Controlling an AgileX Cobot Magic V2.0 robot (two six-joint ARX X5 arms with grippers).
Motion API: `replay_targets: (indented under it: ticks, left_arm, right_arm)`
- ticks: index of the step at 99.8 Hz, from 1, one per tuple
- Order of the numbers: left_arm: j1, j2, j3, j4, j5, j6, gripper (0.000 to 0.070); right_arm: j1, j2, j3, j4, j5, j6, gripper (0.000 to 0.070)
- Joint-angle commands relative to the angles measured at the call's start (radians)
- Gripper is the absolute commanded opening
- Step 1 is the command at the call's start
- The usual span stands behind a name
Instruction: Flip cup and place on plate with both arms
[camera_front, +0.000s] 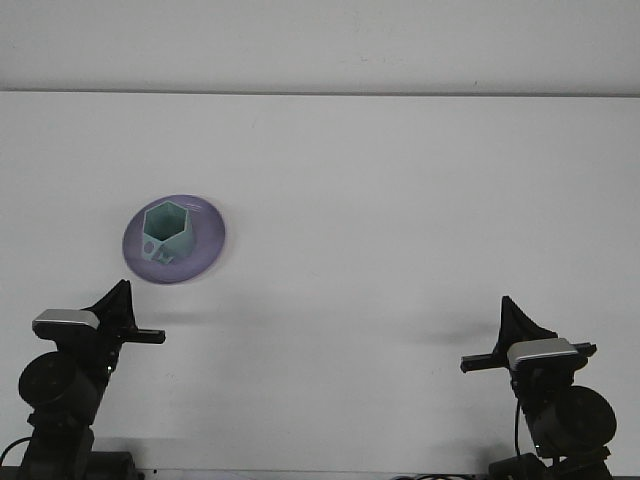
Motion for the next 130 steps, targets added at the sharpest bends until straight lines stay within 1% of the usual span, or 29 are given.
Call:
replay_targets:
  ticks: [1,4,11,15,74,79,86,99,106,115,123,130]
  left_arm:
    - [0.000,-0.003,0.014,0.016,-0.005,-0.008,0.0013]
    - [0.000,-0.004,0.014,0.016,-0.005,-0.013,0.0013]
    - [0.000,-0.009,0.014,0.018,-0.005,-0.079,0.0015]
    - [0.000,-0.011,0.014,0.019,-0.005,-0.095,0.0015]
    - [-0.003,-0.034,0.011,0.018,-0.005,-0.094,0.0015]
    - [-0.003,-0.061,0.006,0.017,-0.012,-0.083,0.0015]
    - [0.004,-0.129,-0.034,0.045,-0.016,-0.049,0.0015]
    - [0.008,-0.274,-0.163,0.071,-0.017,0.059,0.0015]
    - [0.007,-0.332,-0.233,0.086,-0.017,0.101,0.0015]
    - [0.008,-0.392,-0.306,0.101,-0.017,0.106,0.0015]
    - [0.008,-0.388,-0.342,0.112,-0.017,0.106,0.0015]
    - [0.008,-0.388,-0.378,0.161,-0.016,0.105,0.0015]
  right_arm:
    - [0.001,0.005,0.006,0.009,0.003,0.006,0.0000]
    - [0.001,0.005,0.006,0.009,0.003,0.006,0.0000]
    - [0.001,0.005,0.006,0.013,0.004,0.006,0.0000]
    - [0.001,0.005,0.006,0.013,0.004,0.007,0.0000]
    - [0.001,0.005,0.006,0.013,0.004,0.006,0.0000]
    - [0.001,0.005,0.006,0.013,0.004,0.006,0.0001]
    - [0.001,0.005,0.006,0.013,0.004,0.006,0.0000]
    - [0.001,0.005,0.006,0.013,0.003,0.006,0.0001]
    - [0.001,0.005,0.006,0.013,0.003,0.006,0.0001]
    - [0.001,0.005,0.006,0.013,0.003,0.006,0.0000]
    - [0.001,0.005,0.006,0.013,0.004,0.006,0.0000]
    - [0.001,0.005,0.006,0.014,0.003,0.006,0.0001]
